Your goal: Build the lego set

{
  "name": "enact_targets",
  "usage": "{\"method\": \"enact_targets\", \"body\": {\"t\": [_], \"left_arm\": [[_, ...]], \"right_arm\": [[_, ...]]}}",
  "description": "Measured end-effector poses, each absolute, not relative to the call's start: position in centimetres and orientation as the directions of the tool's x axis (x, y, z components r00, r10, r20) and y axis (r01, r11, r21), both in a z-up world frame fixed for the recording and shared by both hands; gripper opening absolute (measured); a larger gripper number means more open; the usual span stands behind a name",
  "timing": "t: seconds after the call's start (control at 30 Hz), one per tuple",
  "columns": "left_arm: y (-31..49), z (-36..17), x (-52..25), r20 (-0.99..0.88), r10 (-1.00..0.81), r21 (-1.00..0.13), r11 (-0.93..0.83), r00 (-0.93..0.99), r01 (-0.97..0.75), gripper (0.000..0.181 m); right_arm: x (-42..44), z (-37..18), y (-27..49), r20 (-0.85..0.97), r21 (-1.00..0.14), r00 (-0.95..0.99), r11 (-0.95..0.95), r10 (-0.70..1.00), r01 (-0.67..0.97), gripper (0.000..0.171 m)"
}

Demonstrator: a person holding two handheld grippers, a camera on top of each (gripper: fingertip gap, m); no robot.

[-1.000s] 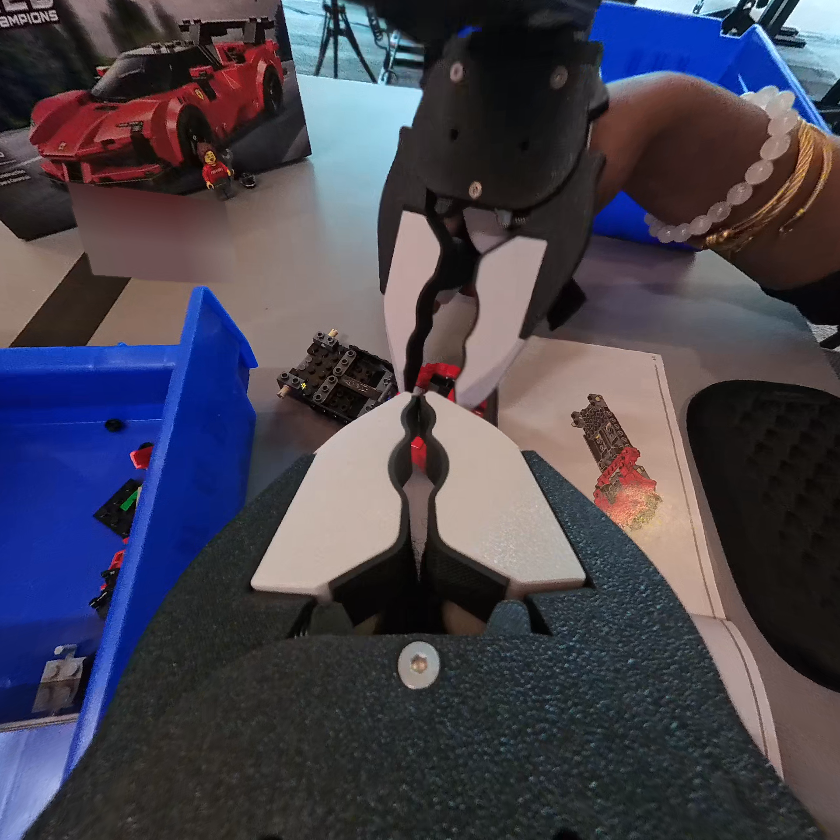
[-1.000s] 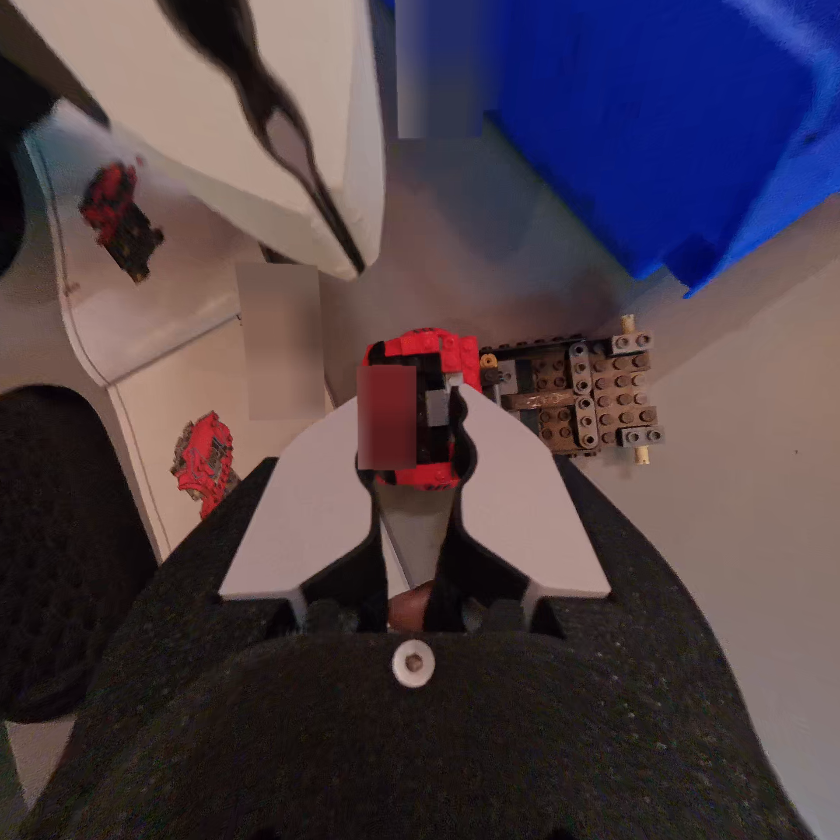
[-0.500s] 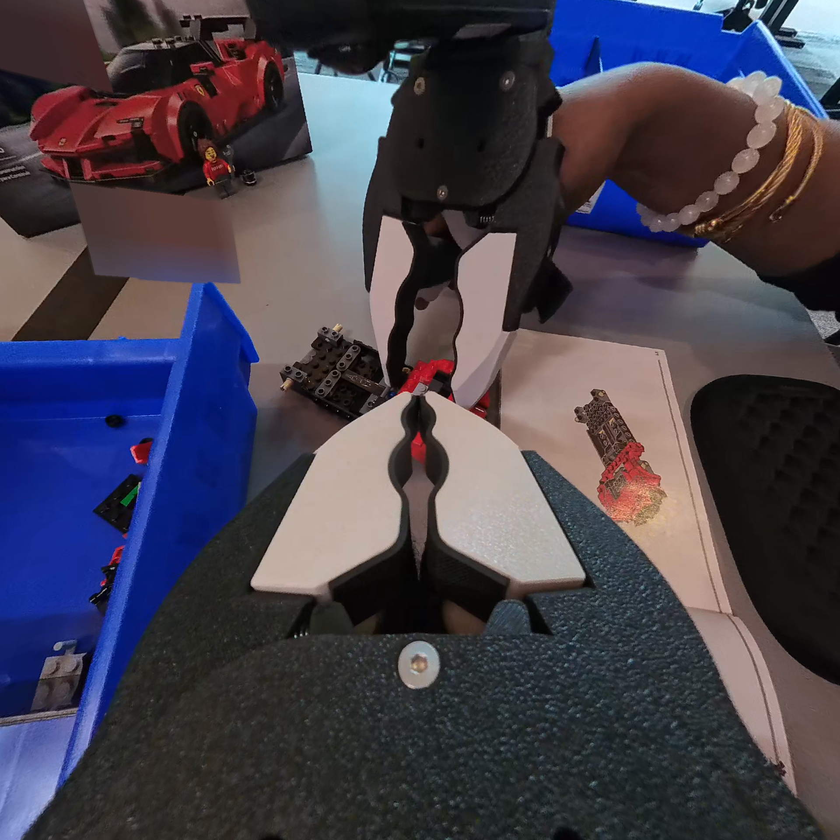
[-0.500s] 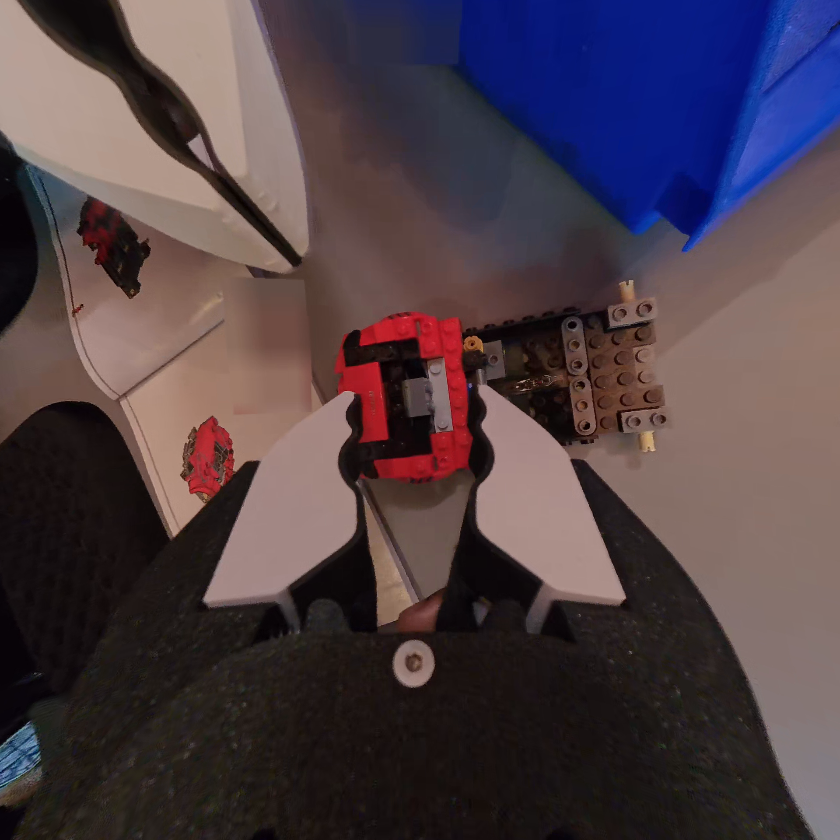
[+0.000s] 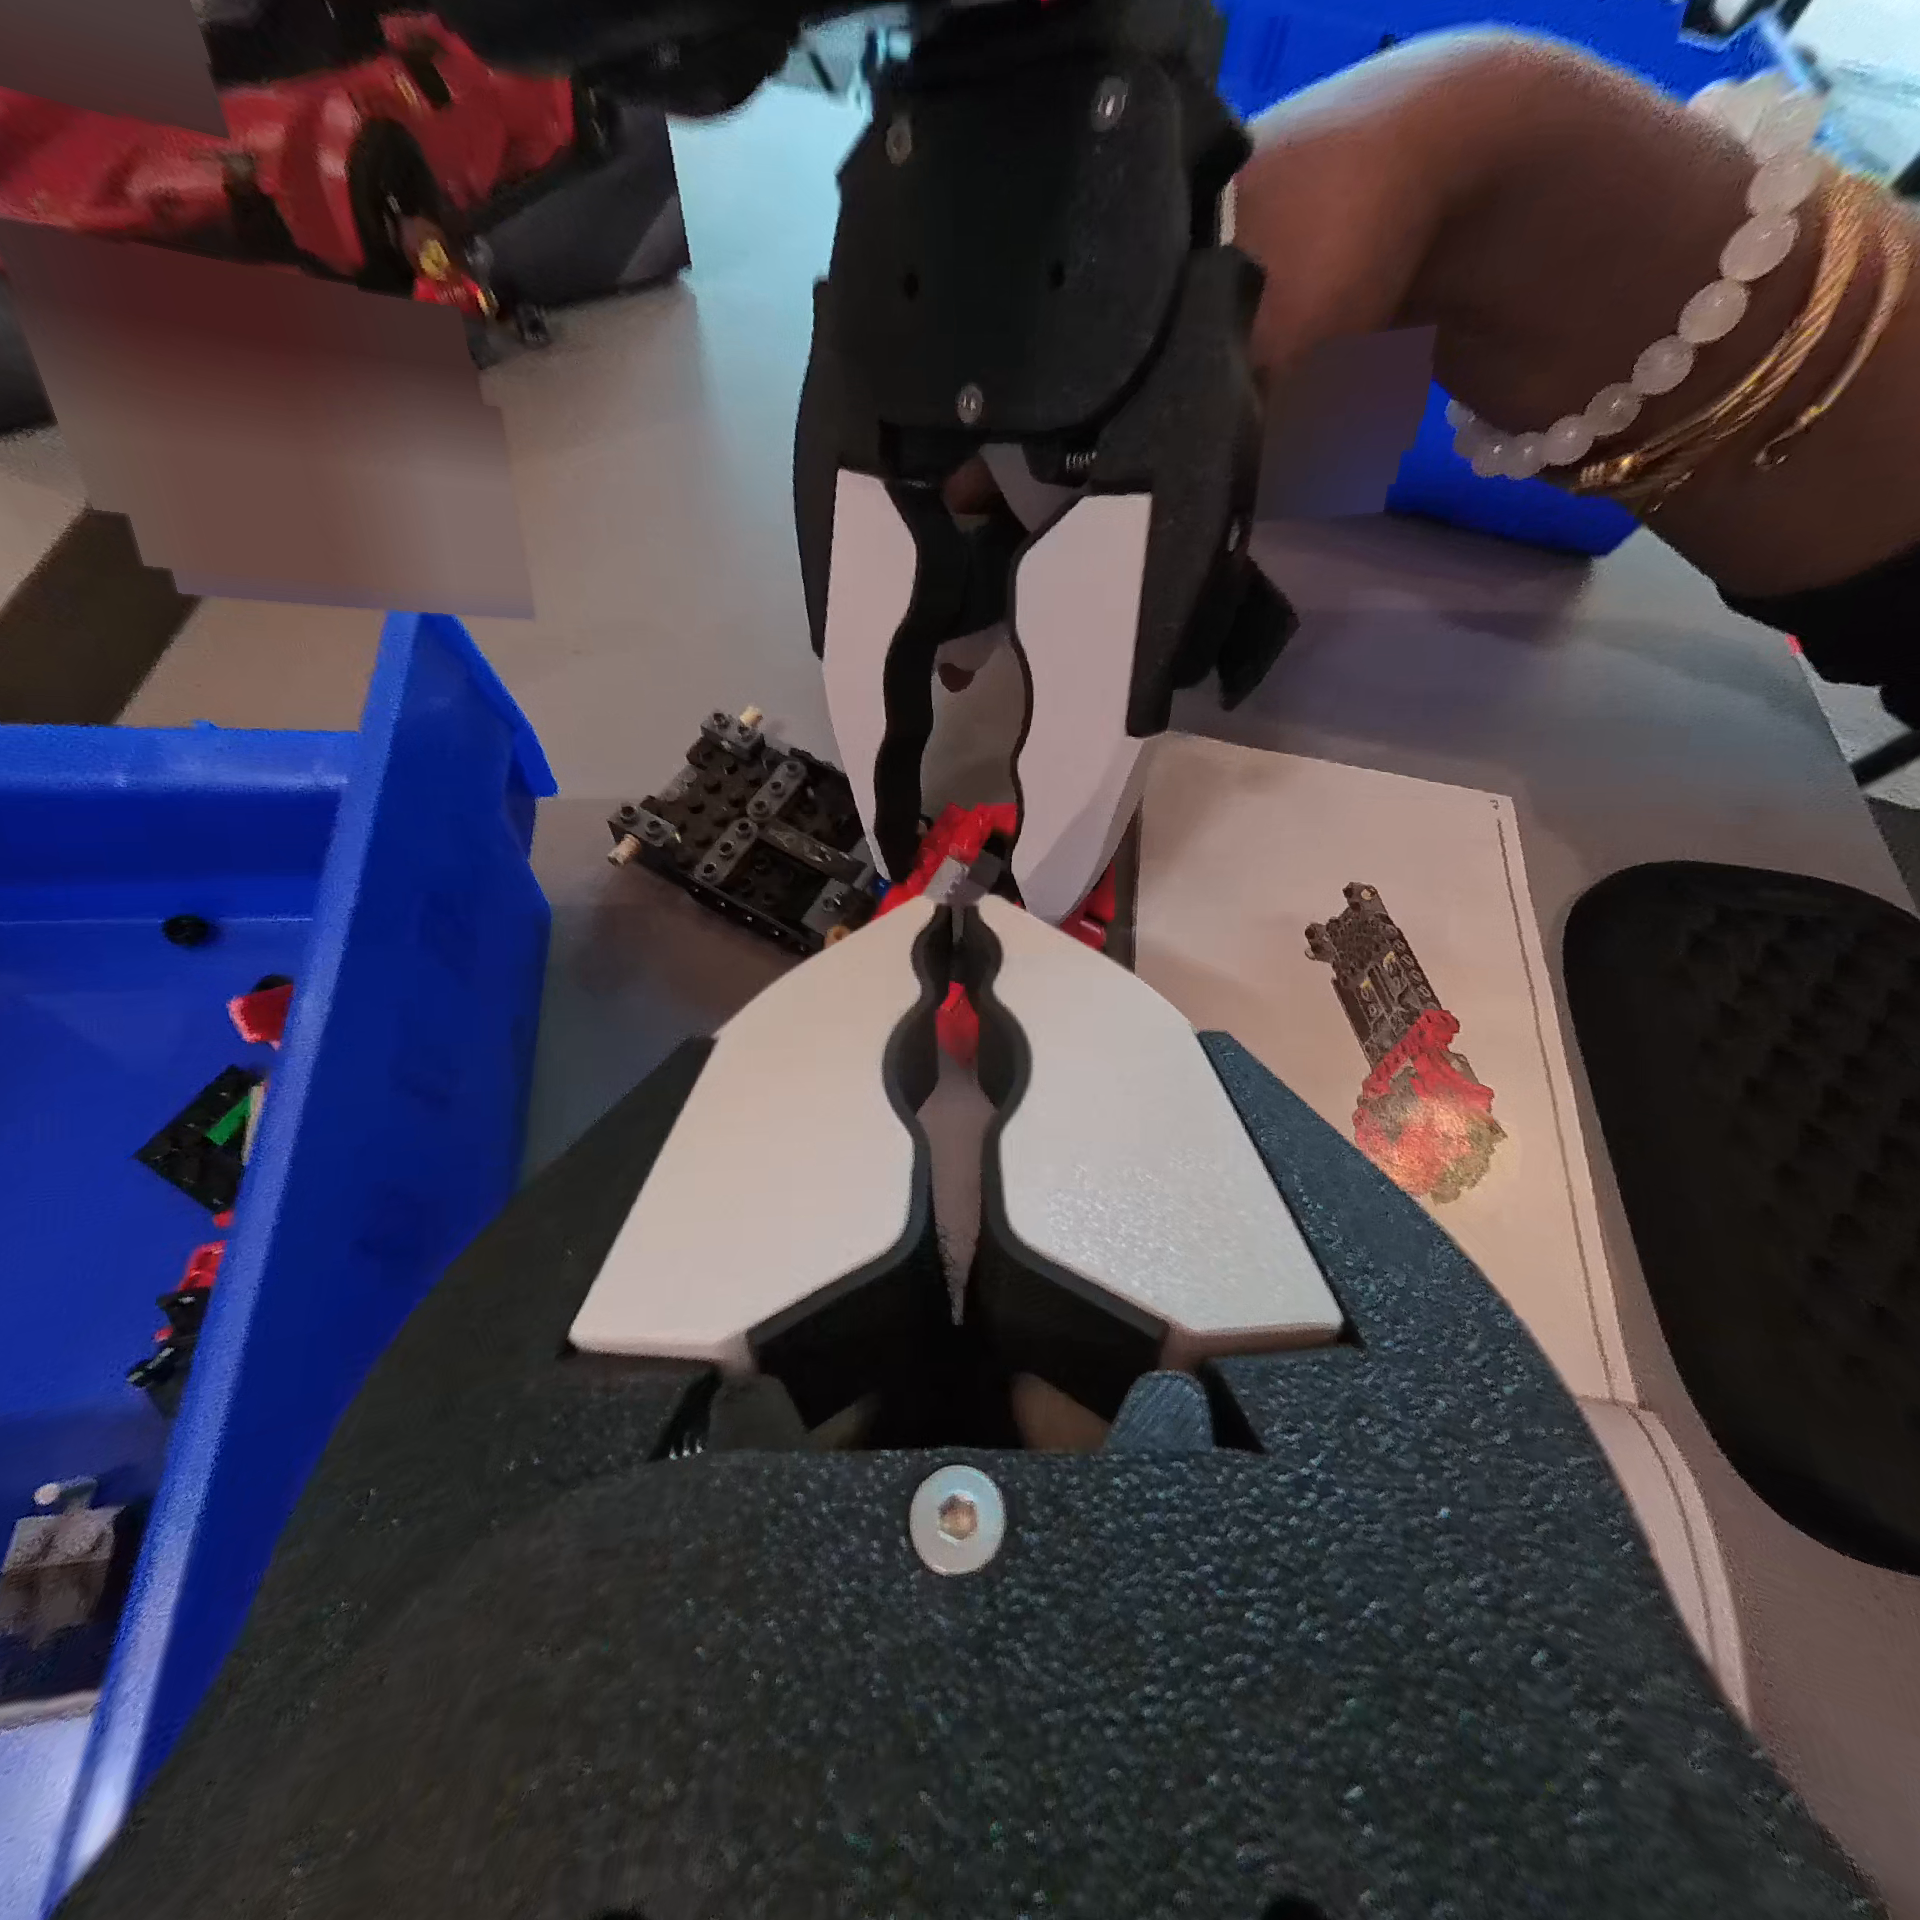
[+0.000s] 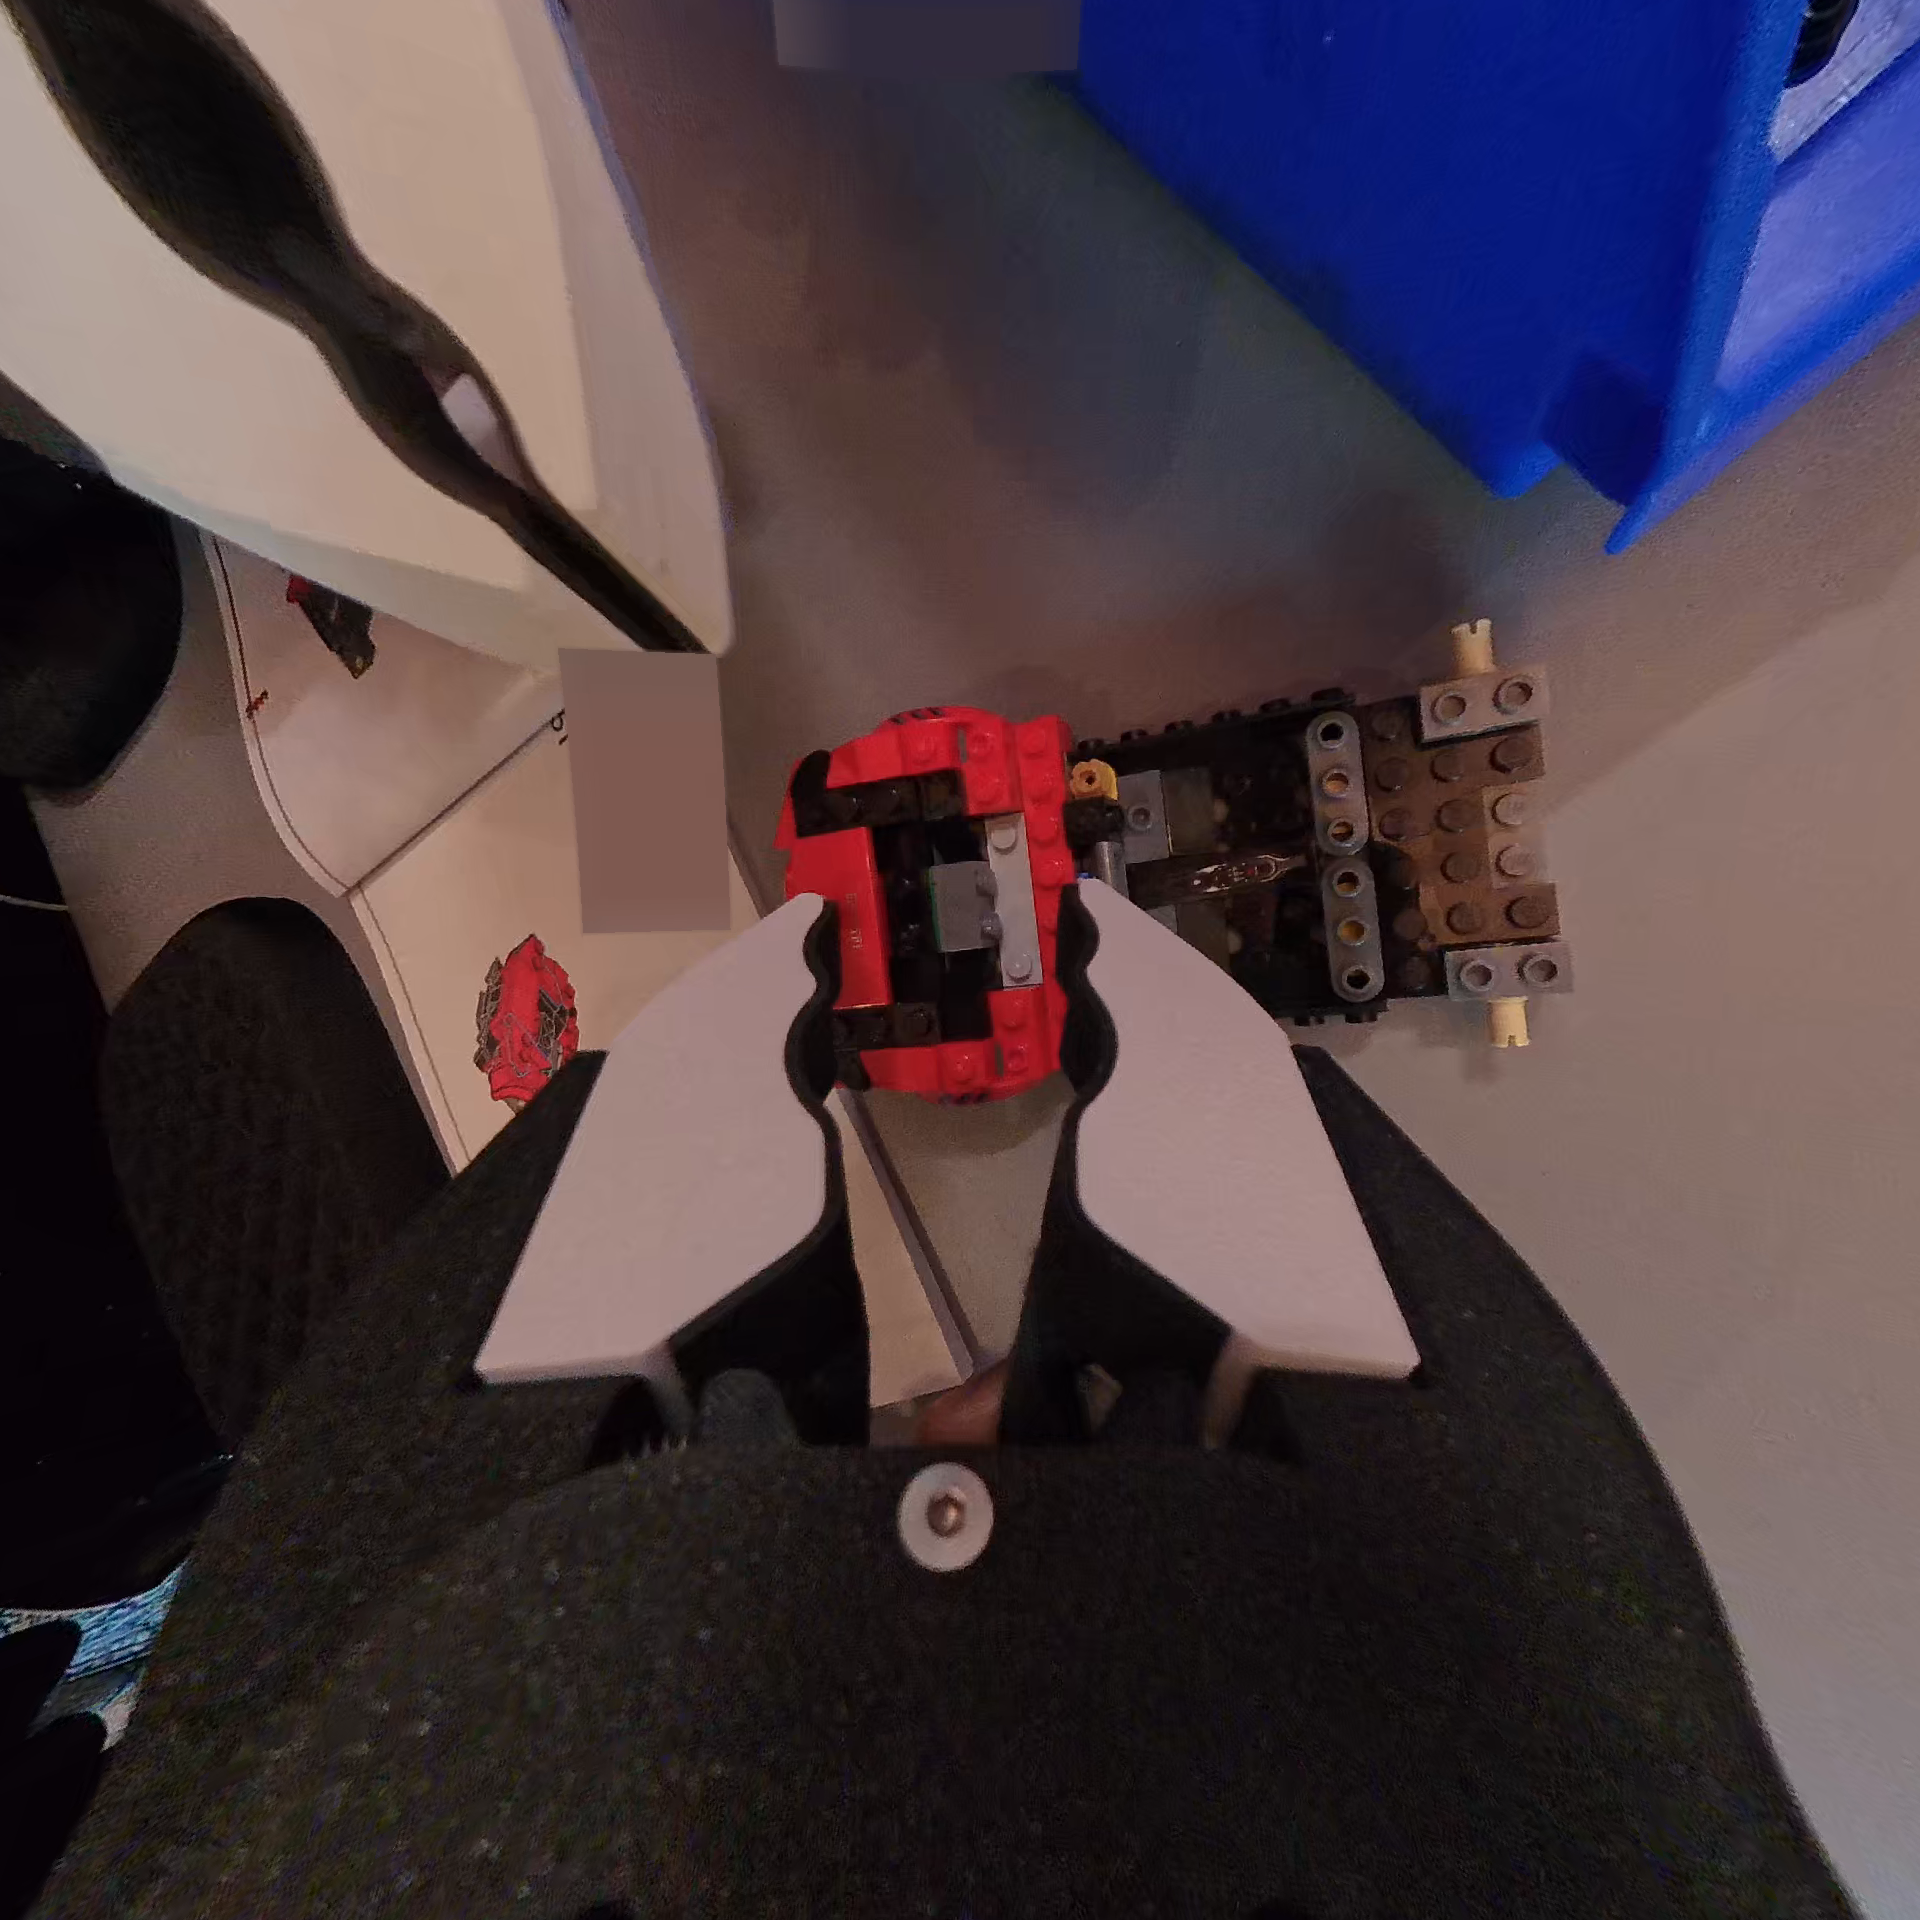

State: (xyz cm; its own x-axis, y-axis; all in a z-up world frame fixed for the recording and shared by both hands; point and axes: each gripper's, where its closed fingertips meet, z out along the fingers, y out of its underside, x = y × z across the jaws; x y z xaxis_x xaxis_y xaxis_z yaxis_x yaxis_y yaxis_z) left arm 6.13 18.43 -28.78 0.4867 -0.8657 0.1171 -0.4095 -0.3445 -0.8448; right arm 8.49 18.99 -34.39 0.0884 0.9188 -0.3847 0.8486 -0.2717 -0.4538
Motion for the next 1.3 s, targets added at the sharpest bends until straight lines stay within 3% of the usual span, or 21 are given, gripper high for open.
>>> {"method": "enact_targets", "body": {"t": [0.23, 0.77, 1.3], "left_arm": [[18.6, -32.4, 6.5, 0.135, -0.872, -0.740, -0.405, 0.471, -0.537, 0.000], [18.5, -33.3, 6.6, 0.132, -0.888, -0.733, -0.387, 0.441, -0.560, 0.000], [18.6, -33.4, 6.8, 0.255, -0.861, -0.806, -0.441, 0.440, -0.395, 0.000]], "right_arm": [[8.5, -34.4, 19.0, -0.382, -0.447, 0.096, -0.274, 0.919, 0.851, 0.039], [8.4, -34.4, 18.9, -0.373, -0.446, 0.102, -0.275, 0.922, 0.852, 0.040], [8.4, -34.4, 18.9, -0.371, -0.459, 0.110, -0.285, 0.922, 0.842, 0.041]]}}
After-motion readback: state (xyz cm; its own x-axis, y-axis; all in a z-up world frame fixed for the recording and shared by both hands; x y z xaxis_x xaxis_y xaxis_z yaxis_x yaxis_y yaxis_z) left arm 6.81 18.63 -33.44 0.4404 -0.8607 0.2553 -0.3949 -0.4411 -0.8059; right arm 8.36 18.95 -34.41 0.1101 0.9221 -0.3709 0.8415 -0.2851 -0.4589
